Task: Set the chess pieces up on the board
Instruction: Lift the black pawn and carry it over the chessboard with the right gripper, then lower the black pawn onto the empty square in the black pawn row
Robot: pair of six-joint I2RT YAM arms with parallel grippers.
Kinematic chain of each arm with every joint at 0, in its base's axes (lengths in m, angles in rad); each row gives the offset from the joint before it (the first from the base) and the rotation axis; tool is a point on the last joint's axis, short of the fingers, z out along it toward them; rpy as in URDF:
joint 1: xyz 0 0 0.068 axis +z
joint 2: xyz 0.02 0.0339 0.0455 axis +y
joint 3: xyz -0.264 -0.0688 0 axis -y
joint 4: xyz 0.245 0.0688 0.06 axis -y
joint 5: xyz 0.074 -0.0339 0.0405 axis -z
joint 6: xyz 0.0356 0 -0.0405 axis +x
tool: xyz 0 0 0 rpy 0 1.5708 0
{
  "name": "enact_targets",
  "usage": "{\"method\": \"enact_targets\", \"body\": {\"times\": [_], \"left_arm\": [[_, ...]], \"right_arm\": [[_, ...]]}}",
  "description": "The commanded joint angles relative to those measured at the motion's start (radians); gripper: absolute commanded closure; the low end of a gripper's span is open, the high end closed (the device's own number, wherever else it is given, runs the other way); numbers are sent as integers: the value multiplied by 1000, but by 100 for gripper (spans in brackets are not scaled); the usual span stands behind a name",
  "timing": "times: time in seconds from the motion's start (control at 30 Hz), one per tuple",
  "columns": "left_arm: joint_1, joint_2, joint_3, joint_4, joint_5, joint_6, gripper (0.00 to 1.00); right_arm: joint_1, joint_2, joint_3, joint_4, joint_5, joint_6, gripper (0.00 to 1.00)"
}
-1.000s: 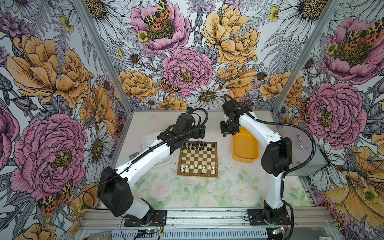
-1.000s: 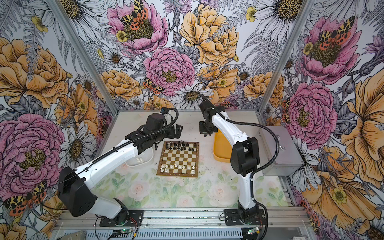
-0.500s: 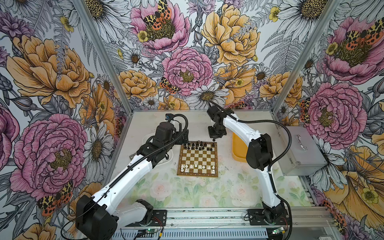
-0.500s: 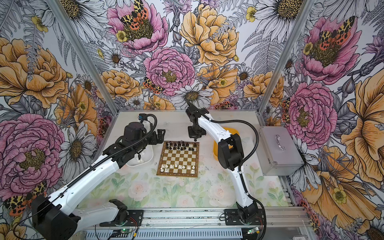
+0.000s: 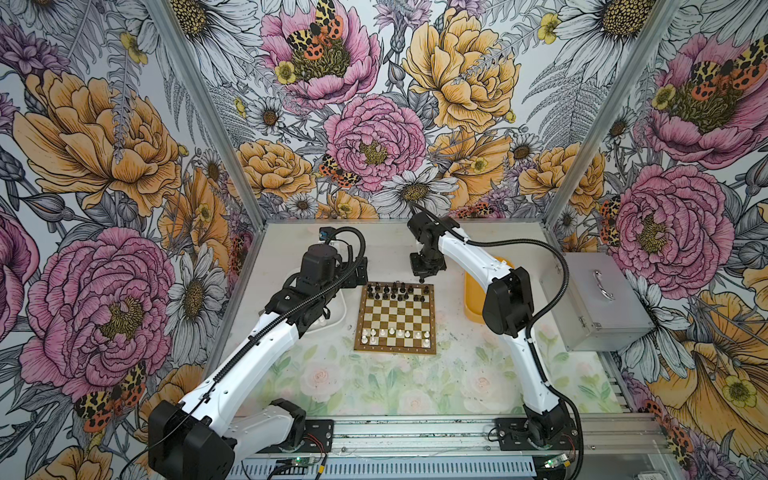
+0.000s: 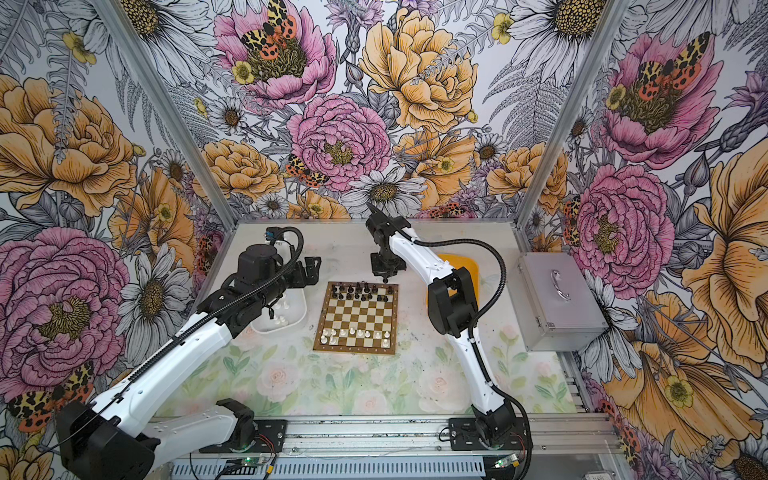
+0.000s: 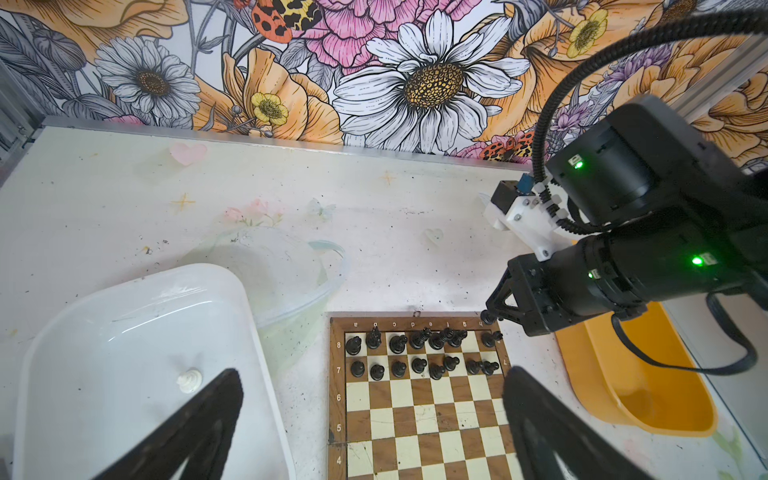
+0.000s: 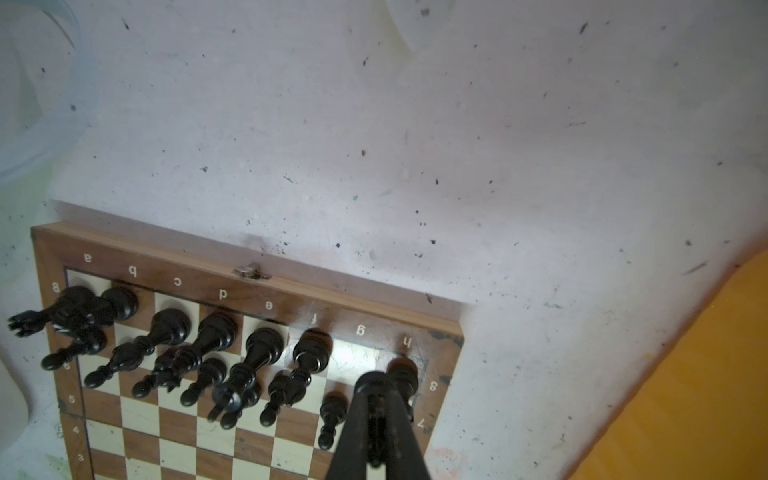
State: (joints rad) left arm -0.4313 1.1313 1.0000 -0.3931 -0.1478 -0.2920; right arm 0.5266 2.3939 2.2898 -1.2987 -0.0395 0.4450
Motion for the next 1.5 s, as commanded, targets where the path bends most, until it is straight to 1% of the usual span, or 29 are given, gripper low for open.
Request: {"method": "enact_targets", "body": {"times": [0.0,0.87,1.47], "left_arm": [[18,-22,-15,9,33,2,1],[31,-43,-24,9,56,2,1],[31,-50,-29,9,49,-9,1]], "right_arm": [[17,17,20,-15,0,17,100],[32,31,-38,3,13,24,100],[32,59,-31,14,6,14,100]]}}
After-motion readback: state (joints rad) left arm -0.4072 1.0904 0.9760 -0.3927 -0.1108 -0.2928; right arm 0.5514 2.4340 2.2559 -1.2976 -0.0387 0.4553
